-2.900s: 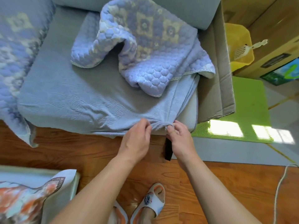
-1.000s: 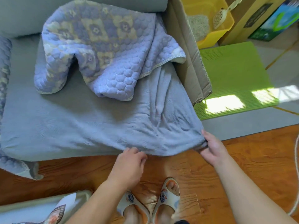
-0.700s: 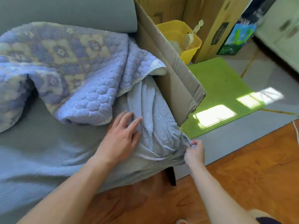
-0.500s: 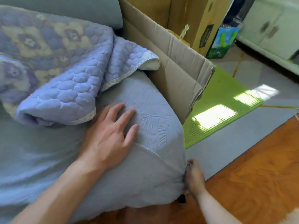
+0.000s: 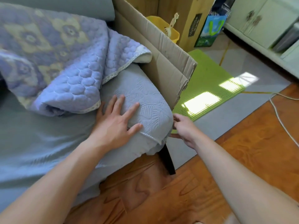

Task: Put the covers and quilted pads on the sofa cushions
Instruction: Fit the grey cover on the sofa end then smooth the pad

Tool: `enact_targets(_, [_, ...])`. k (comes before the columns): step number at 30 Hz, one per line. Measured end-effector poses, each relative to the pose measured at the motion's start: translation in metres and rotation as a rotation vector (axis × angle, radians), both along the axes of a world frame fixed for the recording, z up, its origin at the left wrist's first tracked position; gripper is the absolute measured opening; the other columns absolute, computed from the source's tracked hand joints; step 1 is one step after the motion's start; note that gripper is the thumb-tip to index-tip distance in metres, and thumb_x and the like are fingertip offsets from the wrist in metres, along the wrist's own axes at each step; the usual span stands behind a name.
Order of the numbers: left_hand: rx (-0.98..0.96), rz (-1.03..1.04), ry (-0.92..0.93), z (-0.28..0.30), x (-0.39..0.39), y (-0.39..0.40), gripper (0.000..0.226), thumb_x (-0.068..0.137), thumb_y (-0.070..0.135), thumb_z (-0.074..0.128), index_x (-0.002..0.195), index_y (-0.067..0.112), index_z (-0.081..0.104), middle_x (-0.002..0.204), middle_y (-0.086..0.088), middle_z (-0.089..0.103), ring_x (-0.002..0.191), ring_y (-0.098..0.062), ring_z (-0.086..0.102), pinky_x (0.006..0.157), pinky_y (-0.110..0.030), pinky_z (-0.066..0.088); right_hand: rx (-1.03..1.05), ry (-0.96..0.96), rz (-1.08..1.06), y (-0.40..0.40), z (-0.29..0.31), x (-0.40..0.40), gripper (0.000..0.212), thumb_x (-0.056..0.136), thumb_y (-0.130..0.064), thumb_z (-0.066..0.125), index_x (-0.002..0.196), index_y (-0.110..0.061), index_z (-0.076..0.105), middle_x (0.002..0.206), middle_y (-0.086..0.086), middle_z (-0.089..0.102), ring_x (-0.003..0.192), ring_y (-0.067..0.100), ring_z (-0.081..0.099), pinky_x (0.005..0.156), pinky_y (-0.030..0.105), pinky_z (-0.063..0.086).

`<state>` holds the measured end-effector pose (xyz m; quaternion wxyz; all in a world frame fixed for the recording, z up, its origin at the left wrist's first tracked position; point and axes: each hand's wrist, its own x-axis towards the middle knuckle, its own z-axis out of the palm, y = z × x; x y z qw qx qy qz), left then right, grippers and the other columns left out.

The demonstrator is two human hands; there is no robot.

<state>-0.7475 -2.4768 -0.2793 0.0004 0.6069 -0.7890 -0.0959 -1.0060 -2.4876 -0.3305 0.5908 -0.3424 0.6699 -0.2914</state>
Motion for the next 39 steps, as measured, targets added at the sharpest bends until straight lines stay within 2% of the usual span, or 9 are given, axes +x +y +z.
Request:
enact_targets(6, [-0.388, -0.021, 0.1, -0.016, -0.018, -0.011, 0.025, 0.092, 0.054, 0.059, 0.108, 0.04, 0.072, 0.114, 0.003, 0.06, 0.108, -0.032, 0.048, 0.086, -0.045, 0.042, -0.274, 0.449, 0.152, -0.02, -0.03, -0.005, 0.024, 0.094, -0.004, 0.053, 0.082, -0.015, 0.069, 0.083, 0.006, 0.071, 0.078, 0.026, 0.064, 0.062, 0.029, 0.051])
enact_targets(9, [-0.466, -0.083, 0.097, -0.004, -0.05, -0.02, 0.018, 0.091, 0.039, 0.064, 0.084, 0.024, 0.072, 0.1, -0.002, 0.064, 0.093, -0.035, 0.056, 0.074, -0.041, 0.043, -0.31, 0.773, -0.067, -0.034, -0.031, -0.035, 0.019, 0.099, -0.015, 0.051, 0.106, -0.01, 0.068, 0.111, 0.019, 0.068, 0.105, 0.036, 0.063, 0.082, 0.036, 0.047])
enact_targets(17, [-0.493, 0.245, -0.059, -0.025, -0.027, 0.072, 0.054, 0.098, 0.051, 0.041, 0.141, 0.022, 0.056, 0.145, -0.015, 0.048, 0.129, -0.04, 0.046, 0.109, -0.053, 0.038, -0.402, 0.123, -0.294, -0.027, -0.052, -0.037, 0.025, 0.101, -0.02, 0.045, 0.08, -0.018, 0.058, 0.072, 0.003, 0.066, 0.056, 0.019, 0.063, 0.064, 0.039, 0.054])
enact_targets(22, [-0.378, 0.372, -0.182, -0.037, -0.007, 0.111, 0.064, 0.099, 0.056, 0.032, 0.152, 0.021, 0.043, 0.158, -0.019, 0.03, 0.145, -0.042, 0.024, 0.118, -0.057, 0.023, -0.029, 0.05, -0.14, -0.014, -0.095, -0.044, 0.025, 0.082, -0.011, 0.04, 0.084, -0.024, 0.061, 0.101, 0.01, 0.068, 0.086, 0.03, 0.067, 0.079, 0.047, 0.059])
enact_targets(25, [-0.377, 0.321, -0.158, -0.025, -0.019, 0.102, 0.064, 0.097, 0.058, 0.031, 0.15, 0.024, 0.047, 0.161, -0.015, 0.028, 0.149, -0.038, 0.021, 0.119, -0.055, 0.024, 0.07, -0.173, 0.037, 0.007, -0.108, -0.022, 0.025, 0.096, -0.009, 0.045, 0.099, -0.024, 0.064, 0.101, 0.008, 0.071, 0.082, 0.02, 0.064, 0.066, 0.034, 0.056])
enact_targets(28, [-0.348, 0.252, -0.159, -0.012, -0.036, 0.074, 0.066, 0.097, 0.062, 0.023, 0.153, 0.032, 0.039, 0.164, -0.011, 0.023, 0.153, -0.029, 0.014, 0.124, -0.047, 0.017, 0.12, -0.364, -0.135, 0.008, -0.141, 0.005, 0.024, 0.097, -0.013, 0.047, 0.117, -0.019, 0.06, 0.101, 0.014, 0.07, 0.074, 0.022, 0.064, 0.049, 0.029, 0.052])
enact_targets(32, [-0.271, 0.306, -0.184, -0.014, -0.057, 0.039, 0.068, 0.093, 0.067, 0.017, 0.153, 0.039, 0.033, 0.161, -0.003, 0.03, 0.148, -0.026, 0.021, 0.119, -0.046, 0.022, -0.113, 0.019, -0.152, 0.008, -0.162, 0.009, 0.016, 0.092, -0.01, 0.051, 0.078, -0.011, 0.057, 0.074, 0.01, 0.054, 0.066, 0.024, 0.052, 0.052, 0.042, 0.038])
enact_targets(35, [-0.358, 0.28, -0.143, -0.016, -0.072, 0.026, 0.057, 0.09, 0.053, 0.034, 0.137, 0.027, 0.052, 0.148, -0.007, 0.045, 0.137, -0.032, 0.036, 0.113, -0.05, 0.032, -0.036, 0.555, 0.053, 0.053, -0.201, -0.03, 0.016, 0.095, -0.007, 0.047, 0.102, -0.009, 0.062, 0.107, 0.01, 0.06, 0.096, 0.034, 0.062, 0.076, 0.039, 0.046])
enact_targets(39, [-0.384, 0.009, -0.094, -0.014, -0.1, 0.004, 0.057, 0.089, 0.049, 0.038, 0.137, 0.025, 0.058, 0.149, -0.008, 0.048, 0.138, -0.034, 0.038, 0.114, -0.05, 0.034, 0.079, 0.604, 0.062, 0.088, -0.231, -0.037, 0.02, 0.096, -0.007, 0.043, 0.106, -0.008, 0.06, 0.115, 0.015, 0.064, 0.104, 0.035, 0.062, 0.084, 0.039, 0.051])
